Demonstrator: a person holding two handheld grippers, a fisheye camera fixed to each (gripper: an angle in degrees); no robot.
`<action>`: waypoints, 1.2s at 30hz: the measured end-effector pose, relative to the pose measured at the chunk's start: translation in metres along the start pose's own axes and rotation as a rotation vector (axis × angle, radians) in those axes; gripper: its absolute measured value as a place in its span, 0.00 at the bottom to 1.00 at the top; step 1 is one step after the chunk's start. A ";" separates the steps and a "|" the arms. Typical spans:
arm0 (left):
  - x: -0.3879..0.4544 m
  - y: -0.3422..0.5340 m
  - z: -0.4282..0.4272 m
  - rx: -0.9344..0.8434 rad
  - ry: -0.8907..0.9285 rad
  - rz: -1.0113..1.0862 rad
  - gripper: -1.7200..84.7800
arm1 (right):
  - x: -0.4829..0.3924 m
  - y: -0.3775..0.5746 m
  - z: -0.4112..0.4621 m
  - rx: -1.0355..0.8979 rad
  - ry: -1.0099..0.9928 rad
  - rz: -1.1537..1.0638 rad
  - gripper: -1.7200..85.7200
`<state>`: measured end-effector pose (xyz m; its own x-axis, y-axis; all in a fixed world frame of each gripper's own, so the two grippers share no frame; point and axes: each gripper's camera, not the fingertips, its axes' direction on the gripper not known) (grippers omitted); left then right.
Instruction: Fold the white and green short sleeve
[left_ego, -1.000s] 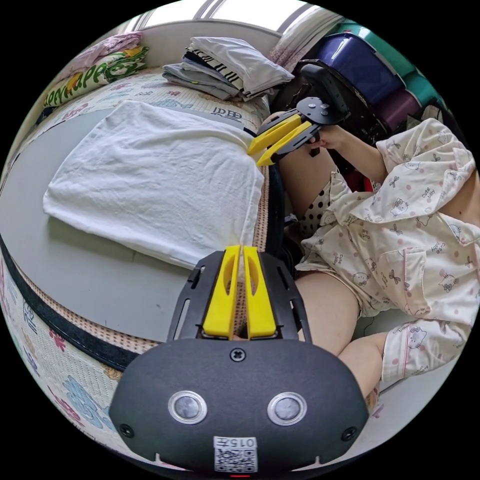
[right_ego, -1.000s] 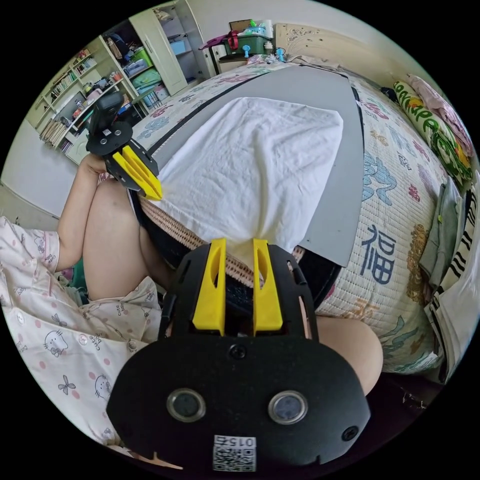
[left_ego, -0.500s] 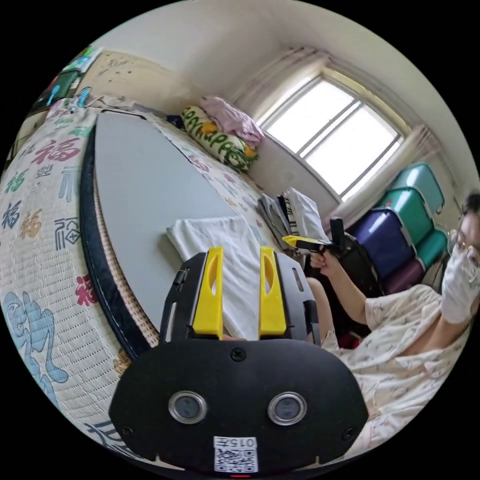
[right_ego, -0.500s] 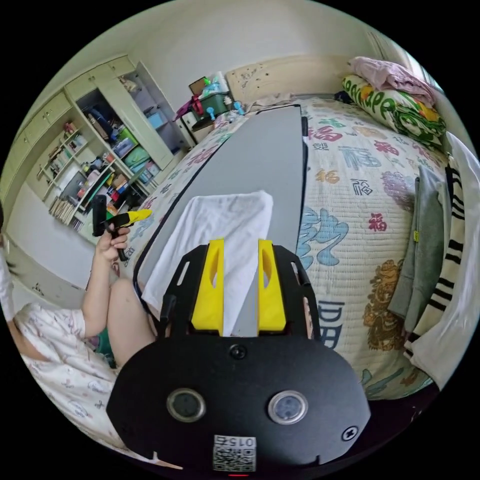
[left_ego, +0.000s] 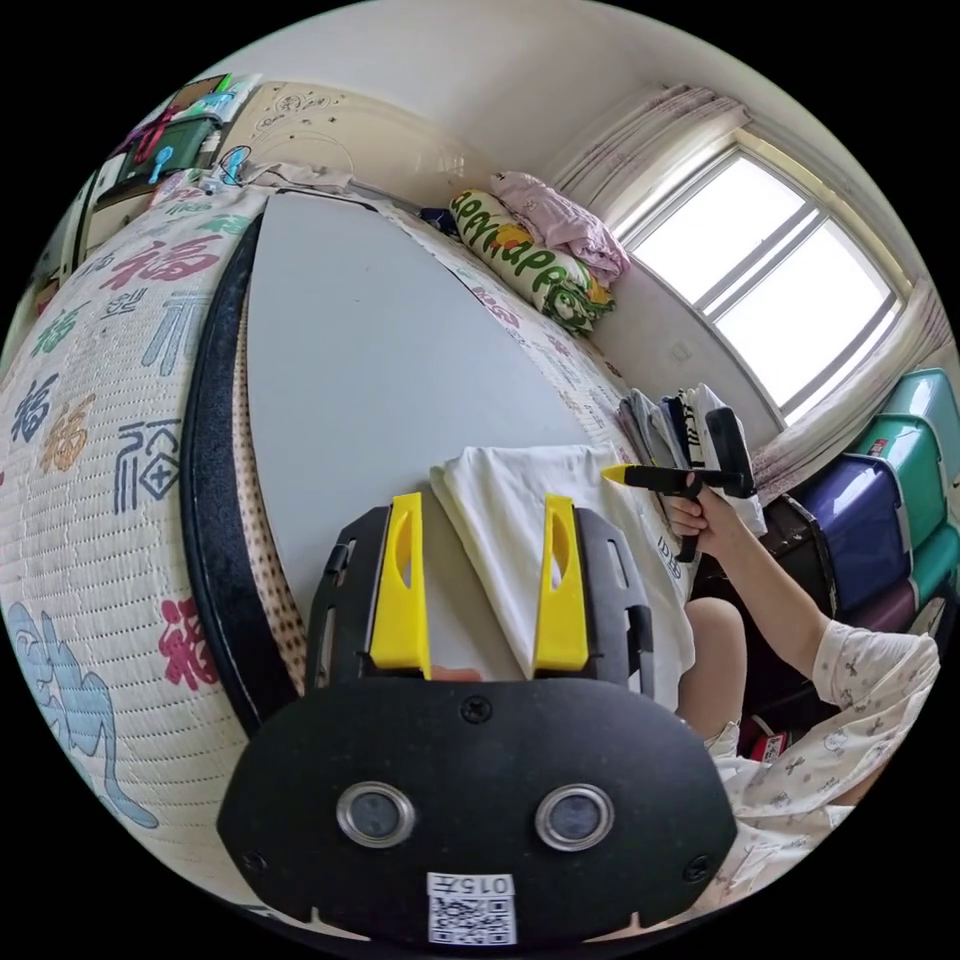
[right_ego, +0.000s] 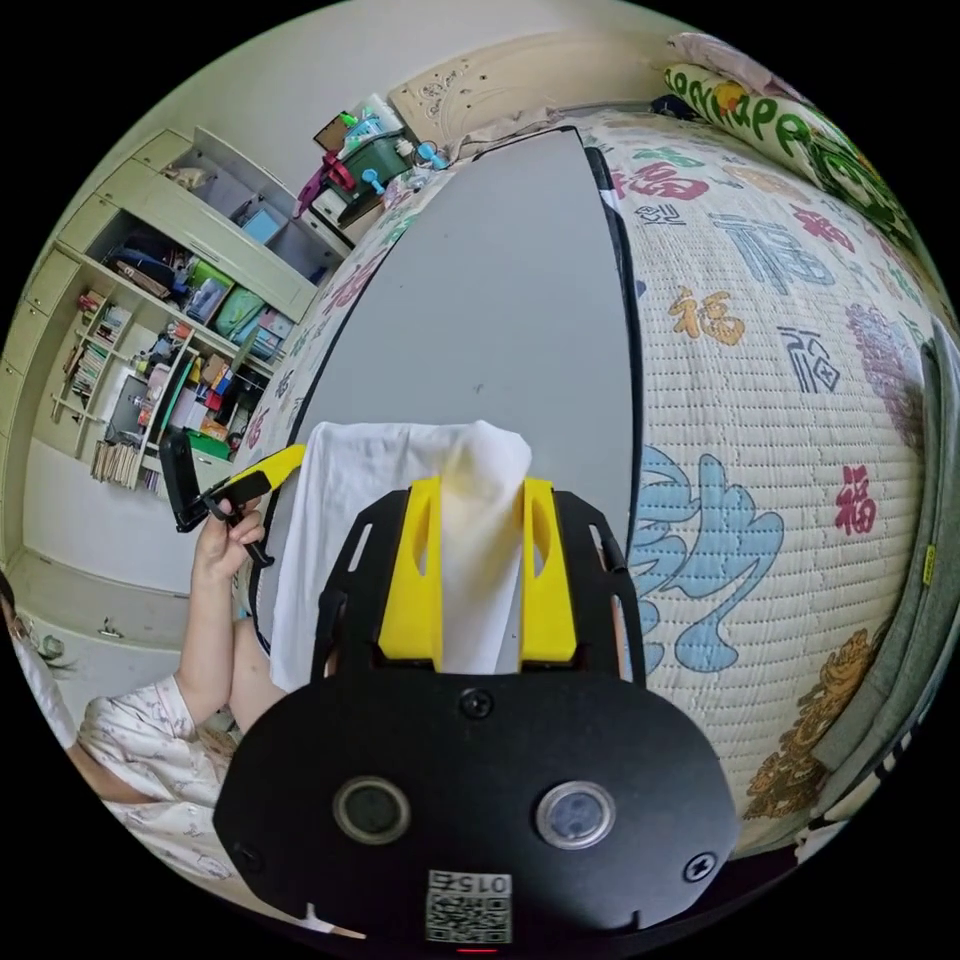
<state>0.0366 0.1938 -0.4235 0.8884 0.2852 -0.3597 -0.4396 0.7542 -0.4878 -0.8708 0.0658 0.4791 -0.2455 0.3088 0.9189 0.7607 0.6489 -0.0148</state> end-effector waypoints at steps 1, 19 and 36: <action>0.001 0.002 0.003 -0.006 -0.002 0.005 0.21 | -0.001 -0.004 0.009 -0.001 0.018 -0.017 0.15; -0.045 0.077 0.057 -0.092 0.052 -0.025 0.04 | 0.130 0.036 0.101 0.012 0.079 -0.150 0.08; 0.088 0.374 -0.298 0.676 -0.164 0.343 0.02 | 0.203 0.333 -0.080 0.491 -0.325 -0.795 0.08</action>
<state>-0.0888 0.3246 -0.8742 0.7484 0.6125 -0.2544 -0.5646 0.7896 0.2403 -0.6186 0.2890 0.6924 -0.7859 -0.2141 0.5801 -0.0134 0.9438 0.3302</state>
